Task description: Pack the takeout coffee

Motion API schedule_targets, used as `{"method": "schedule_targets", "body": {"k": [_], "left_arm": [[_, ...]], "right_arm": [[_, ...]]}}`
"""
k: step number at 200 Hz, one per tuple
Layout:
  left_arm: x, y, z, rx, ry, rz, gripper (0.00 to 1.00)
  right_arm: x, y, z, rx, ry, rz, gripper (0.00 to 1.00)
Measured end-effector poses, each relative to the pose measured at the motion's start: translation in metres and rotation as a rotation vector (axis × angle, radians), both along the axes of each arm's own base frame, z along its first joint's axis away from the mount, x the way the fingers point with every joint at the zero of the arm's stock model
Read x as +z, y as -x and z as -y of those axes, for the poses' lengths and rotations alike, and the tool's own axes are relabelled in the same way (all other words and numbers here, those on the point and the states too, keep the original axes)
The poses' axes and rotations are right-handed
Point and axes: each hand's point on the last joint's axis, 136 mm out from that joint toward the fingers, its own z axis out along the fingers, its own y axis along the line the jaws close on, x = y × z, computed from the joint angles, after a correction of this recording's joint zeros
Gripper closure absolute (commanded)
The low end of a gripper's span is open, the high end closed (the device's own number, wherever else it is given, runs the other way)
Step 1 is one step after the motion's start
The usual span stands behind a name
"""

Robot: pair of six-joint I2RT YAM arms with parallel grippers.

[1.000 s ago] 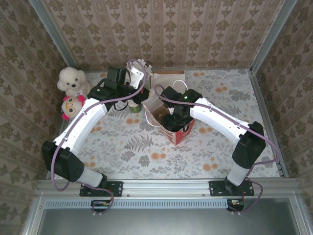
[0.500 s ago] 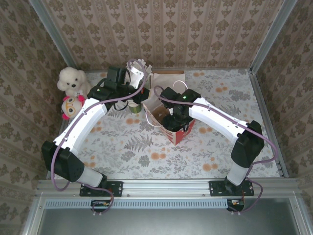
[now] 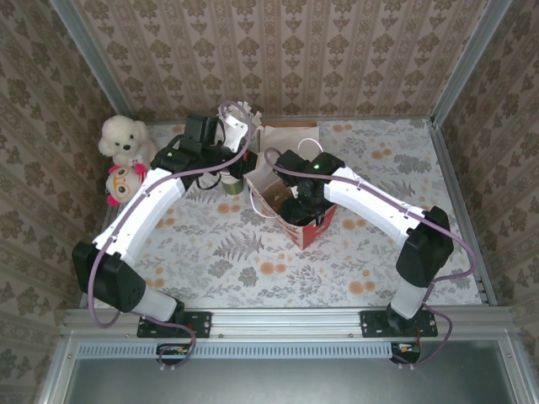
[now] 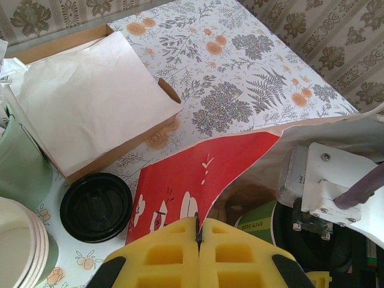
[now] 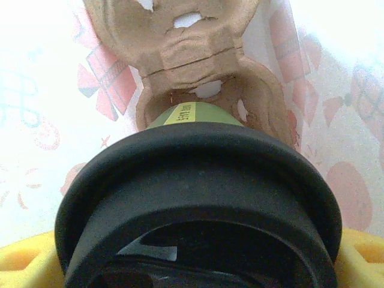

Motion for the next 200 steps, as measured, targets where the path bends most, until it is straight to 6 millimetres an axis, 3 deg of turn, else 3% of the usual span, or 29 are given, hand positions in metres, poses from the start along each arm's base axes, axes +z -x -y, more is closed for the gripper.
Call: {"method": "schedule_targets", "body": {"k": [200], "left_arm": [[0.0026,-0.0012,0.0015,0.007,0.012,-0.01,1.0]], "right_arm": [[-0.0027,-0.0026,0.003,0.009,0.021,0.004,0.67]]}}
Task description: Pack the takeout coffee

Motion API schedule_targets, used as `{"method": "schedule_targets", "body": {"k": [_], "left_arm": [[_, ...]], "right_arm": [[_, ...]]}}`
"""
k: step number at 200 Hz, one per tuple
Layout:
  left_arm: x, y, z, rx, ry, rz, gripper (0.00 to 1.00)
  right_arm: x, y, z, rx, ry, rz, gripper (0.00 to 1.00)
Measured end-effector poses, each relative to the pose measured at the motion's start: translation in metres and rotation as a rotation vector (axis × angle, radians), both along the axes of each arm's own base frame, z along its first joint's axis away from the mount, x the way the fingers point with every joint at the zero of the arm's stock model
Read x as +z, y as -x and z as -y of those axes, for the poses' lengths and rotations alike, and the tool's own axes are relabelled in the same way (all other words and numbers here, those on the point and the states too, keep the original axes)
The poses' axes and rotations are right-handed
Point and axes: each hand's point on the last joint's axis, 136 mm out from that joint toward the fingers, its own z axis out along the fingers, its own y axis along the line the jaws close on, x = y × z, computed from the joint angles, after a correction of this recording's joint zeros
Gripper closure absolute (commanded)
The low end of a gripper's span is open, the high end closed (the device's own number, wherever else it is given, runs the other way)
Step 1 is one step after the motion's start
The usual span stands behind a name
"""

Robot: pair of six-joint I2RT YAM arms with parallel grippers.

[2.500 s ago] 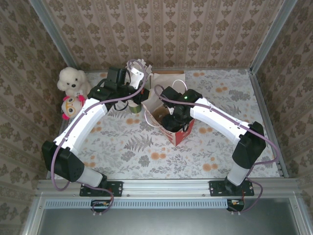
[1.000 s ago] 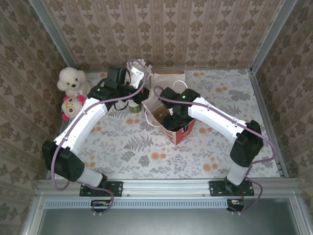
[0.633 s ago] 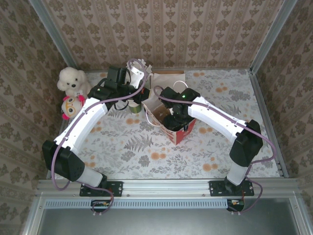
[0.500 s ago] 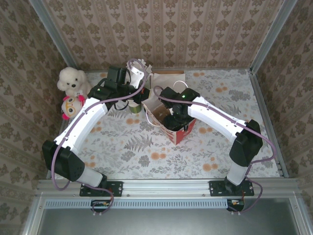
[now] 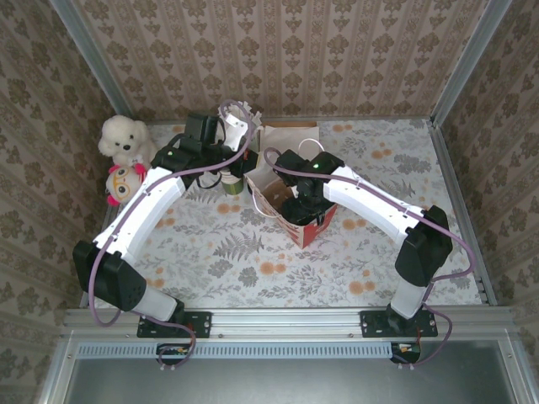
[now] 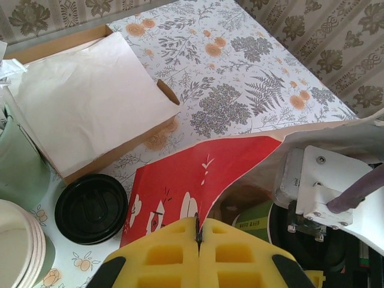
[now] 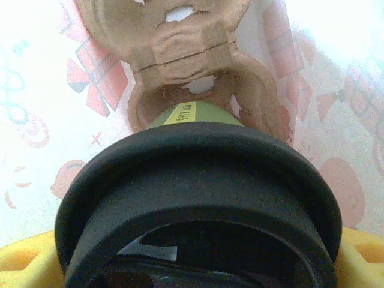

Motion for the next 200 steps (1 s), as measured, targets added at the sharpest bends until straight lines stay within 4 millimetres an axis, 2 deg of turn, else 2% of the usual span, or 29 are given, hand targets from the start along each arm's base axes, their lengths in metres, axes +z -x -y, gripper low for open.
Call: {"method": "schedule_targets", "body": {"k": [200], "left_arm": [[0.0,-0.001,-0.001,0.038,0.02,-0.04,1.0]], "right_arm": [[-0.02,0.001,-0.004,0.021,-0.016,-0.015,0.67]]}}
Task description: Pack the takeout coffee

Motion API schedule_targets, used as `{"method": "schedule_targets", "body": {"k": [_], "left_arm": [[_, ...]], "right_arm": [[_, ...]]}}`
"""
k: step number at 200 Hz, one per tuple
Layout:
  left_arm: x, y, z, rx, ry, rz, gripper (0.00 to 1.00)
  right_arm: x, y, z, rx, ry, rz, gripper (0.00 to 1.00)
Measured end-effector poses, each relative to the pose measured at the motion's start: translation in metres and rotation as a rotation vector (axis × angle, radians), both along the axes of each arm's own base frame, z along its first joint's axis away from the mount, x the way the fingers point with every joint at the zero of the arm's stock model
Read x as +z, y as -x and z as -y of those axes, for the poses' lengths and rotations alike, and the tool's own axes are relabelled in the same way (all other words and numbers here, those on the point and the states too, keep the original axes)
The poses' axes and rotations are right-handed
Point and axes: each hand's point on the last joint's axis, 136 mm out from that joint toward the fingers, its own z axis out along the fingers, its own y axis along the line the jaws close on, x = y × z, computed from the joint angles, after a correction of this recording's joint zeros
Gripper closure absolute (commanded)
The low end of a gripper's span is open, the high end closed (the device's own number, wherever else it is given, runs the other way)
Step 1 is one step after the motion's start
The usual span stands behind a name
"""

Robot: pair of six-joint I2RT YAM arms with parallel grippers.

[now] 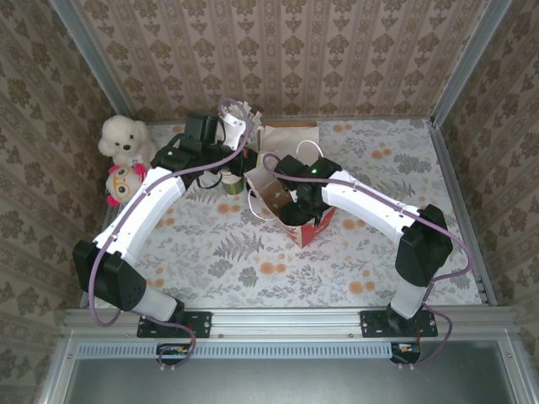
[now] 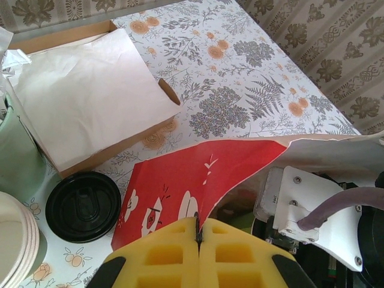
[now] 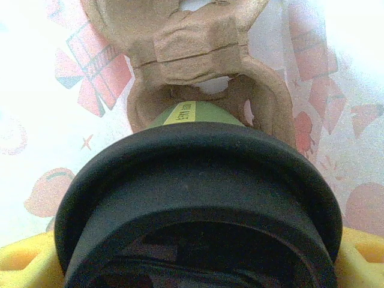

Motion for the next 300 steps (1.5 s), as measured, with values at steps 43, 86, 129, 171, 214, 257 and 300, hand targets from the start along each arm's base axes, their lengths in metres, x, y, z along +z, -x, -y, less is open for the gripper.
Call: {"method": "schedule_targets", "body": {"k": [43,86,129,171,214,257,300], "left_arm": [[-0.001,0.0,0.0,0.0,-0.001,-0.001,1.0],[-0.001,0.0,0.0,0.0,-0.001,-0.001,1.0],[-0.001,0.0,0.0,0.0,-0.001,-0.001,1.0],[-0.001,0.0,0.0,0.0,-0.001,-0.001,1.0],[0.0,0.0,0.0,0.0,-0.001,0.0,1.0],[0.0,0.0,0.0,0.0,-0.001,0.0,1.0],[0.0,-0.001,0.0,0.0,0.0,0.001,1.0]], "right_arm": [[0.0,0.002,-0.002,0.0,-0.014,-0.013,0.67],[0.0,0.003,-0.003,0.002,-0.021,-0.02,0.67],[-0.001,0.004,-0.005,0.004,-0.032,-0.029,0.67],[0.0,0.004,-0.005,0.004,-0.032,-0.029,0.68],[0.002,0.002,-0.007,0.004,-0.043,-0.016,0.68],[0.007,-0.001,-0.009,0.005,-0.063,0.008,0.68],[0.013,-0.003,-0.011,0.006,-0.088,0.035,0.68]]}}
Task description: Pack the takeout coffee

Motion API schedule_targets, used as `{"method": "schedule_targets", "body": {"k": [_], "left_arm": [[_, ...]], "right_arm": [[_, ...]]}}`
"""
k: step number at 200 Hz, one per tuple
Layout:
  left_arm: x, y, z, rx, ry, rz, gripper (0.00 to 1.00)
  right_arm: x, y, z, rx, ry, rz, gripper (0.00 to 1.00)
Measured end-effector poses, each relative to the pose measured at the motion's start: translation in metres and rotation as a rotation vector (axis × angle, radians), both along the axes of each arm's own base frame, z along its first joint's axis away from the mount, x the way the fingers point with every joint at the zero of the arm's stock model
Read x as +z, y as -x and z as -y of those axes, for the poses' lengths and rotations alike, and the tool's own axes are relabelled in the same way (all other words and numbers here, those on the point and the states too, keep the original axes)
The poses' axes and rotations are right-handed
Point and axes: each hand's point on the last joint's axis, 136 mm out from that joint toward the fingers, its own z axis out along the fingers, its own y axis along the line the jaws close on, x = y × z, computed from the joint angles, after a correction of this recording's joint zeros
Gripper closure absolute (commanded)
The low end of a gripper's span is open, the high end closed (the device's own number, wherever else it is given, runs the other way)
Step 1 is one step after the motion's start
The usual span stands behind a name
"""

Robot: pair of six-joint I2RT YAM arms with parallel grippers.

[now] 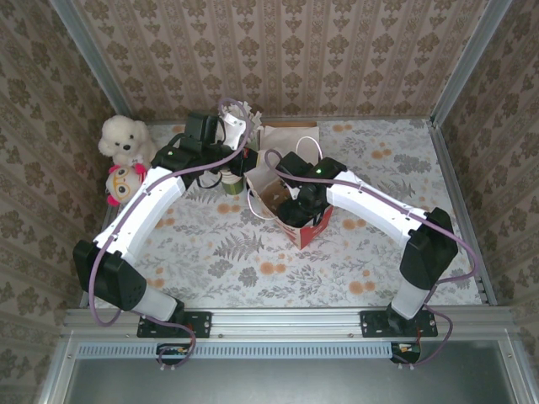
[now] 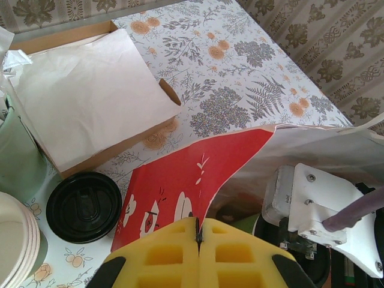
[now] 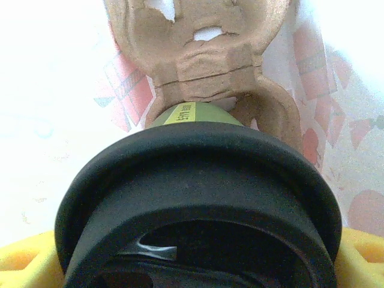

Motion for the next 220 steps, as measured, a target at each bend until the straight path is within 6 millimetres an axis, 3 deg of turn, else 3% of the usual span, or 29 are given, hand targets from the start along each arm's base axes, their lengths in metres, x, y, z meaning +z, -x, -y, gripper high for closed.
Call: {"method": "schedule_targets", "body": {"k": [220], "left_arm": [[0.0012,-0.0008,0.0004,0.0,0.003,0.006,1.0]], "right_arm": [[0.0011,-0.0043,0.0032,-0.008,0.007,0.036,0.69]]}}
